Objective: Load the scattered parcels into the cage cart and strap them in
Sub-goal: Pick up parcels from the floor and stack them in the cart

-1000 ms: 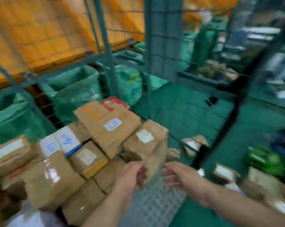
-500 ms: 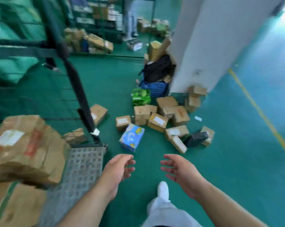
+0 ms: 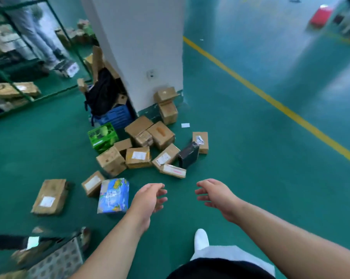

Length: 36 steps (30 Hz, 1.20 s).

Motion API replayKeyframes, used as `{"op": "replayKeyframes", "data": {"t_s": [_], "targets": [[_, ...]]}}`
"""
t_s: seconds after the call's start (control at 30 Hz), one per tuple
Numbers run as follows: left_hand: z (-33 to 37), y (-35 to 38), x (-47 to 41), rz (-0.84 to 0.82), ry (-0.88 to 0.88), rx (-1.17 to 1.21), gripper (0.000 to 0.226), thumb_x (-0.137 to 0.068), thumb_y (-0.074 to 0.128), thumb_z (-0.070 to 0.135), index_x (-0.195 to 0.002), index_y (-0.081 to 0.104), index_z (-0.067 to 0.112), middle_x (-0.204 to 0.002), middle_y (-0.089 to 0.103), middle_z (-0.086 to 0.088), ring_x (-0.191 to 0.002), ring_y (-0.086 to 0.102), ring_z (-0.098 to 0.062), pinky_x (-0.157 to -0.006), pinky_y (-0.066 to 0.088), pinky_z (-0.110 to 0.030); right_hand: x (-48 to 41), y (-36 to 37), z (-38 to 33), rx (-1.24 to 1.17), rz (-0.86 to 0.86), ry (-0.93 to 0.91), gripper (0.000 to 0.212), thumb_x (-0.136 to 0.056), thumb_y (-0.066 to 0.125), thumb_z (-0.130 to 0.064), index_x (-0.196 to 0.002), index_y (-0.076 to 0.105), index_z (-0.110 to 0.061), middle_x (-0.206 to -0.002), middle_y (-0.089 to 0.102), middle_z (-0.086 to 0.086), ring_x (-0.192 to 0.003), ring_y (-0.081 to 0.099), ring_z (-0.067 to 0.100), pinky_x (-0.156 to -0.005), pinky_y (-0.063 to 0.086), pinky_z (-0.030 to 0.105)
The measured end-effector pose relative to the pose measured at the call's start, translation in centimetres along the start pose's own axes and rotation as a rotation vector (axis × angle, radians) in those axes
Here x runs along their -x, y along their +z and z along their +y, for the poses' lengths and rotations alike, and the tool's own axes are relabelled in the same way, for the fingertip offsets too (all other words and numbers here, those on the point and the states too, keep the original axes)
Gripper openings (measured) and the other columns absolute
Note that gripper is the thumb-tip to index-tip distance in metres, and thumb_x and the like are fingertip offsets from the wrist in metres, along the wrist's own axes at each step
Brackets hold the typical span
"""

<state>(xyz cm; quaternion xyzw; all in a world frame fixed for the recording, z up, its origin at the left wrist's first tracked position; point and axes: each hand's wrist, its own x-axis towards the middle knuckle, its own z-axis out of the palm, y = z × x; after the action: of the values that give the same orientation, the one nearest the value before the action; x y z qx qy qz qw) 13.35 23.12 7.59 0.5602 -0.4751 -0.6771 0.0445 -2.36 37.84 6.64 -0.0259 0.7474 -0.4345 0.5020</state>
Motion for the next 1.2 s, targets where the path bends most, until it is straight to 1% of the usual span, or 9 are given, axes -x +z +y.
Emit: {"op": "replayKeyframes", "data": {"t_s": [0.07,0.2,0.53,0.77,0.87,0.93,1.03,1.13,1.2], "targets": [[1.9,2.9,-1.4,-0.018,-0.017,-0.067,0.021,-0.100,0.058,0.024,-0.113,0.067,0.010,-0.102,0.073,-0.006,-0.083,0.068,-0.020,-0.074,0.051,-0.033,-2.3,-2.8,-1.0,0.004,0.015,0.011,0.021,-0.102,0.050,-0.032,-0.112,0.064,-0.020,-0.110,0.072,0.002,-0.101,0.070,0.021,-0.084,0.051,0.033],[5.1,6.0,-3.6,-0.021,-0.046,-0.145,0.022,-0.101,0.058,0.027,-0.113,0.068,0.012,-0.108,0.074,-0.008,-0.087,0.070,-0.021,-0.079,0.053,-0.036,-5.7,-6.4,-2.9,-0.028,0.015,0.043,0.022,-0.102,0.050,-0.033,-0.113,0.064,-0.020,-0.109,0.072,0.001,-0.102,0.069,0.020,-0.090,0.052,0.035],[9.8,6.6,-12.1,0.060,-0.181,-0.218,0.020,-0.101,0.058,0.025,-0.112,0.068,0.011,-0.105,0.074,-0.009,-0.085,0.069,-0.023,-0.080,0.053,-0.038,-13.9,-8.3,-7.1,-0.062,0.034,0.120,0.020,-0.102,0.051,-0.031,-0.109,0.066,-0.021,-0.107,0.072,0.001,-0.099,0.070,0.019,-0.092,0.053,0.037],[17.4,9.8,-22.4,-0.052,-0.195,-0.307,0.018,-0.100,0.057,0.026,-0.107,0.069,0.016,-0.103,0.075,-0.006,-0.092,0.070,-0.022,-0.086,0.057,-0.039,-19.7,-9.1,-13.6,-0.036,0.155,0.134,0.019,-0.103,0.049,-0.029,-0.108,0.066,-0.021,-0.107,0.073,0.001,-0.097,0.070,0.019,-0.089,0.052,0.036],[21.9,12.1,-26.8,-0.140,-0.151,-0.368,0.021,-0.100,0.053,0.026,-0.111,0.067,0.014,-0.104,0.072,-0.006,-0.087,0.067,-0.020,-0.078,0.054,-0.037,-21.2,-10.2,-16.5,-0.063,0.178,0.120,0.019,-0.104,0.049,-0.029,-0.108,0.067,-0.024,-0.108,0.073,0.000,-0.098,0.070,0.018,-0.085,0.052,0.034],[24.9,14.4,-29.4,-0.174,-0.117,-0.397,0.021,-0.100,0.053,0.024,-0.111,0.066,0.012,-0.100,0.071,-0.005,-0.084,0.065,-0.020,-0.074,0.052,-0.035,-22.3,-11.5,-17.9,-0.097,0.205,0.119,0.020,-0.104,0.049,-0.030,-0.109,0.067,-0.024,-0.108,0.074,-0.001,-0.100,0.070,0.018,-0.084,0.052,0.033],[28.3,18.3,-31.8,-0.213,-0.096,-0.428,0.022,-0.099,0.054,0.025,-0.112,0.066,0.012,-0.098,0.070,-0.005,-0.084,0.064,-0.021,-0.077,0.051,-0.036,-23.7,-13.6,-18.6,-0.157,0.244,0.133,0.020,-0.104,0.049,-0.029,-0.110,0.067,-0.024,-0.108,0.073,-0.001,-0.102,0.070,0.019,-0.086,0.053,0.035],[29.9,22.9,-33.8,-0.262,-0.142,-0.465,0.023,-0.098,0.056,0.025,-0.114,0.065,0.012,-0.101,0.072,-0.006,-0.085,0.065,-0.022,-0.080,0.052,-0.036,-26.0,-16.9,-18.6,-0.226,0.272,0.173,0.021,-0.104,0.049,-0.028,-0.110,0.068,-0.023,-0.109,0.073,0.001,-0.102,0.070,0.020,-0.088,0.053,0.037],[30.3,26.3,-35.3,-0.259,-0.185,-0.521,0.023,-0.099,0.055,0.025,-0.115,0.065,0.011,-0.104,0.072,-0.007,-0.086,0.064,-0.022,-0.078,0.051,-0.034,-28.3,-19.7,-18.6,-0.266,0.283,0.207,0.021,-0.103,0.050,-0.028,-0.111,0.068,-0.022,-0.111,0.073,0.002,-0.102,0.070,0.020,-0.089,0.052,0.036]]}}
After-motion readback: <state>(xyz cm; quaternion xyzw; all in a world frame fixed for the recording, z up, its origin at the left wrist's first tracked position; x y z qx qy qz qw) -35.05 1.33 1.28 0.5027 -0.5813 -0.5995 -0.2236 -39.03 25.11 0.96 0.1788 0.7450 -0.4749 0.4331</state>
